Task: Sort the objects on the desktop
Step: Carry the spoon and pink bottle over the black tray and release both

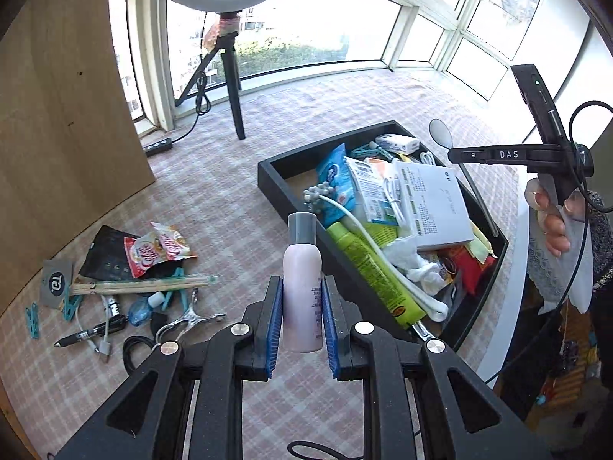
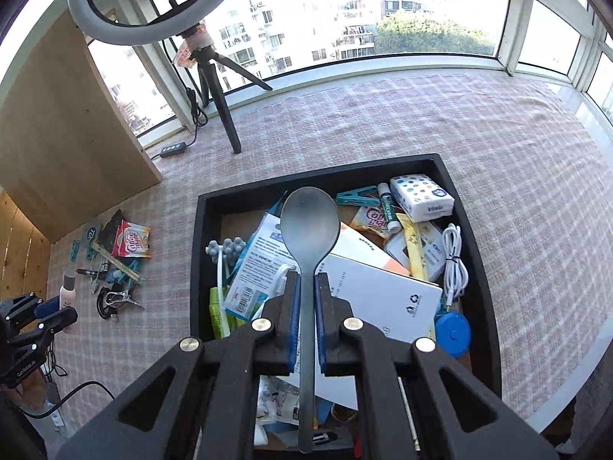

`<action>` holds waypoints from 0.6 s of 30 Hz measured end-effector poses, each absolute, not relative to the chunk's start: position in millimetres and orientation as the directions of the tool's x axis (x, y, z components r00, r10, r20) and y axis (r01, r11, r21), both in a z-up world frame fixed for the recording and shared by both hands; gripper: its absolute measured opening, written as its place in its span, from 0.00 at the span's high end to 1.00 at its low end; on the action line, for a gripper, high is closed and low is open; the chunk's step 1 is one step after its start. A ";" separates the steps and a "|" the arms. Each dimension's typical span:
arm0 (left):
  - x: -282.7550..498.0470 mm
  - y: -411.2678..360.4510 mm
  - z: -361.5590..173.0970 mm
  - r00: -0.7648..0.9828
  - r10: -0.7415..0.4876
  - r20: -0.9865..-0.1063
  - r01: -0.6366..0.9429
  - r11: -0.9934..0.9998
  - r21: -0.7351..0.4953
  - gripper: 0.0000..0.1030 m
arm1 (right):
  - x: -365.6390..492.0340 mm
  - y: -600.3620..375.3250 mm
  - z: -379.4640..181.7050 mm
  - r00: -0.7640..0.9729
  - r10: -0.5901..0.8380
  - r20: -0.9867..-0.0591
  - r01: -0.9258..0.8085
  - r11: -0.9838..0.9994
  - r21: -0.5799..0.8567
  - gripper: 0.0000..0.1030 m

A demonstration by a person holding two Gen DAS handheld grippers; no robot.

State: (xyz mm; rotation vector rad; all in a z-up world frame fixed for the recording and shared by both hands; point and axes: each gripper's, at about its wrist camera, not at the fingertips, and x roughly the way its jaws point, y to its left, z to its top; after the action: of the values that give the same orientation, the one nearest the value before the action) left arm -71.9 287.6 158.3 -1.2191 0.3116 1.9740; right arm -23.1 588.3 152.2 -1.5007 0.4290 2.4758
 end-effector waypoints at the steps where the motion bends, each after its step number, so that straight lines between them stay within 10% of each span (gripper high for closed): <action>1: -63.2 299.9 158.3 -0.220 0.499 -0.838 -0.740 -0.646 -0.190 0.82 | -13.3 598.2 148.8 -0.451 0.047 -0.891 -0.354 -0.926 0.131 0.93; 12: 4.0 406.4 156.9 -0.057 0.554 -0.831 -0.848 -0.466 -0.252 0.81 | 32.5 658.0 132.0 -0.422 0.097 -0.901 -0.455 -0.882 0.118 0.92; 15: 5.0 417.0 159.1 -0.065 0.538 -0.841 -0.845 -0.479 -0.240 0.43 | 29.9 658.5 130.8 -0.394 0.101 -0.914 -0.456 -0.884 0.099 0.72; 18: 2.1 415.3 161.7 -0.088 0.539 -0.838 -0.841 -0.490 -0.228 0.43 | 31.5 654.2 138.2 -0.428 0.125 -0.895 -0.457 -0.885 0.094 0.61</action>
State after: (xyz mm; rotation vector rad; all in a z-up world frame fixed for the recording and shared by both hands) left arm 2.1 415.3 161.7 -1.1619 0.3875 1.7575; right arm 31.5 654.2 138.2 -1.4313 0.4641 2.3479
